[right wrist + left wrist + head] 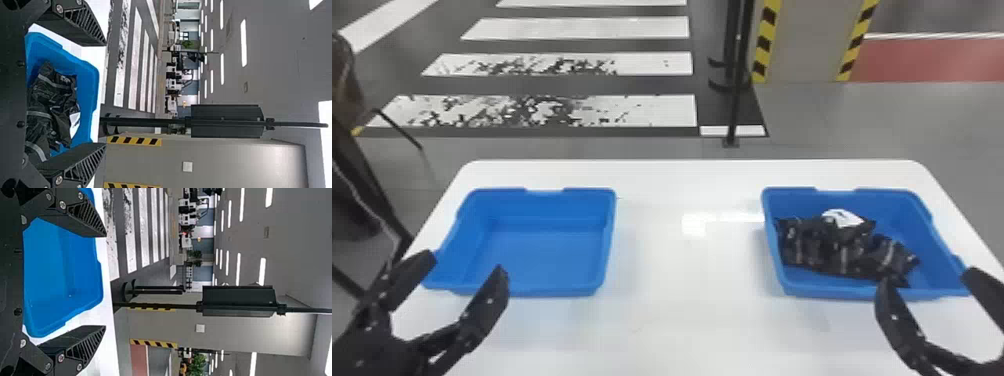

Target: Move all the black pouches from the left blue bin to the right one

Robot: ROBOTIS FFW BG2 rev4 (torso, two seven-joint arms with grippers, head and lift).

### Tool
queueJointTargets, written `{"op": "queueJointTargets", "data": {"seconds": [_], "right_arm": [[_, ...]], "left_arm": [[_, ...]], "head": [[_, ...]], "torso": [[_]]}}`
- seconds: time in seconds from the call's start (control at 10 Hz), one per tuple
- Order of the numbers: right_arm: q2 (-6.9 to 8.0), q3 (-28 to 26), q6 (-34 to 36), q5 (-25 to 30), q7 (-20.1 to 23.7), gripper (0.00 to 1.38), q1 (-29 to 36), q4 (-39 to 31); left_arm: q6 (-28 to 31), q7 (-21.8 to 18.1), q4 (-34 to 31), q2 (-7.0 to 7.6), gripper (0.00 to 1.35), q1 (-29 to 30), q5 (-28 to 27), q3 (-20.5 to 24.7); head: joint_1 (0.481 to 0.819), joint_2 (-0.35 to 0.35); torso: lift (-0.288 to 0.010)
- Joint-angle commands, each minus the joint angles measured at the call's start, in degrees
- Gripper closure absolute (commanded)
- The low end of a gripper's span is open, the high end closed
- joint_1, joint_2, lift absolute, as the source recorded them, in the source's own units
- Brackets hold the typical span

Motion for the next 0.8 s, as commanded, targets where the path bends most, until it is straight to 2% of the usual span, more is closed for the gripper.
{"op": "queueJointTargets", "data": {"seconds": [0.0, 0.7], "right_arm": [[0.23, 0.01, -0.02, -0.04, 0.04, 0.12, 0.00, 0.01], [0.23, 0.35, -0.02, -0.38, 0.04, 0.12, -0.28, 0.15]], "left_arm": [[0.08, -0.01, 0.00, 0.00, 0.22, -0.04, 0.08, 0.03], [0.65, -0.01, 0.00, 0.00, 0.22, -0.04, 0.42, -0.20]], "head": [[0.695, 0.034], [0.695, 0.034]], "torso": [[-0.140], [-0.140]]}}
